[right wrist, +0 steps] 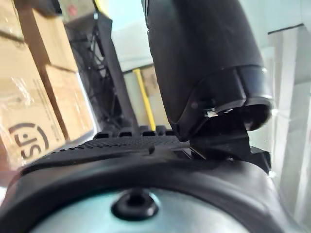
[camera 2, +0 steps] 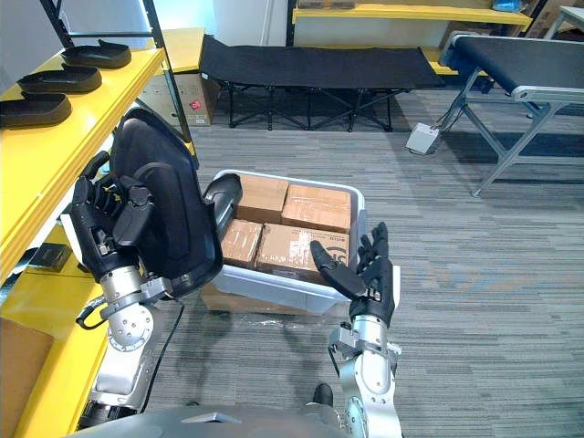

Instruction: Walk over and take three plastic housings, then place them on the shelf

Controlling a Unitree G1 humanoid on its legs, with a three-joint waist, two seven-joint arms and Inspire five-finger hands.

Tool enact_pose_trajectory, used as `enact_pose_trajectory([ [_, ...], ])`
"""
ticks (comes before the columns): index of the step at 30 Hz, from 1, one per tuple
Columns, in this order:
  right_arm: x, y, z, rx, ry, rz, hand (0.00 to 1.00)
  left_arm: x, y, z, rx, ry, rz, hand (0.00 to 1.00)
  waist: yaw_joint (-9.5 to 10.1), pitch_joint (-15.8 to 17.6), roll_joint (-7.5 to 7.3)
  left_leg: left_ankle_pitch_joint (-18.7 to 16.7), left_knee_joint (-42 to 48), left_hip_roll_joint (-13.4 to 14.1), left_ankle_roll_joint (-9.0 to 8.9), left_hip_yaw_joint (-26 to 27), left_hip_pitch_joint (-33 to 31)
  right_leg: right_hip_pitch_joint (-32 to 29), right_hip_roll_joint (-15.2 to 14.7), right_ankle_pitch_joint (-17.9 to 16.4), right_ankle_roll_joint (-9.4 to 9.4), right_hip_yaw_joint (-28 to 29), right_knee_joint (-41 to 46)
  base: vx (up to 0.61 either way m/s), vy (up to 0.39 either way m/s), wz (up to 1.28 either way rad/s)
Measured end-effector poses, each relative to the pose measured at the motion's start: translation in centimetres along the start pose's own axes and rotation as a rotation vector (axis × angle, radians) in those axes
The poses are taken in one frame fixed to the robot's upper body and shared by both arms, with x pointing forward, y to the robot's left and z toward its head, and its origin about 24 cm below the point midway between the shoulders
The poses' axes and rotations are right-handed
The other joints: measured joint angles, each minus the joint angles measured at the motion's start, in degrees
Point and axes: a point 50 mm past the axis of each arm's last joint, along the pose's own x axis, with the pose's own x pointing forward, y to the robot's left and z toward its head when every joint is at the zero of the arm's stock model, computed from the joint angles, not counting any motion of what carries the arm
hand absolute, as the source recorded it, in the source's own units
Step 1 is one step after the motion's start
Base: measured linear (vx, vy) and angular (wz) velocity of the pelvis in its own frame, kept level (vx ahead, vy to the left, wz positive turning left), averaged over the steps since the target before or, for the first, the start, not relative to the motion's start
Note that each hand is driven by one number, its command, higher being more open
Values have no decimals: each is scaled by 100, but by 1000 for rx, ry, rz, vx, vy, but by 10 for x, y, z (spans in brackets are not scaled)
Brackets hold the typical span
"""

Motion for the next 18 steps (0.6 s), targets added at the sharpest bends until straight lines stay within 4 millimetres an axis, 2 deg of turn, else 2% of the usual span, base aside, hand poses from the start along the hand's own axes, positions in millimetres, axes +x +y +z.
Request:
enact_pose_trajectory([
  [3, 0, 16, -3, 85, 42, 198, 100, -1, -5, 4, -19, -17, -42, 0, 13, 0, 0, -2, 6, -1, 3, -78, -3, 61, -4, -18, 7, -79, 0, 0, 0, 12],
  [5, 1, 37, -4, 128, 62, 397, 100, -1, -12, 15, -56, -56, -92, 0, 76, 1, 1, -3, 25, -1, 5, -105, -26, 64, -4, -18, 7, -99, 0, -3, -2, 6],
  [9, 1, 69, -4, 165, 77, 640, 100, -5, -25, 31, -128, -127, -197, 0, 158, 1, 1, -3, 88, -3, 3, -238, -102, 112, -10, -27, 1, -219, 0, -4, -3, 13],
  [12, 1, 80, -3, 166, 84, 730, 100, -8, -30, 32, -140, -130, -232, 0, 176, -1, -3, 0, 88, -3, 11, -318, -106, 171, -10, -53, -4, -303, 0, -10, -2, 15],
  [18, 2, 79, -5, 134, 124, 761, 100, -12, -36, 32, -147, -124, -300, 0, 208, -2, -4, 6, 84, -2, 9, -325, -116, 165, -10, -67, -18, -320, 0, -2, 0, 1],
])
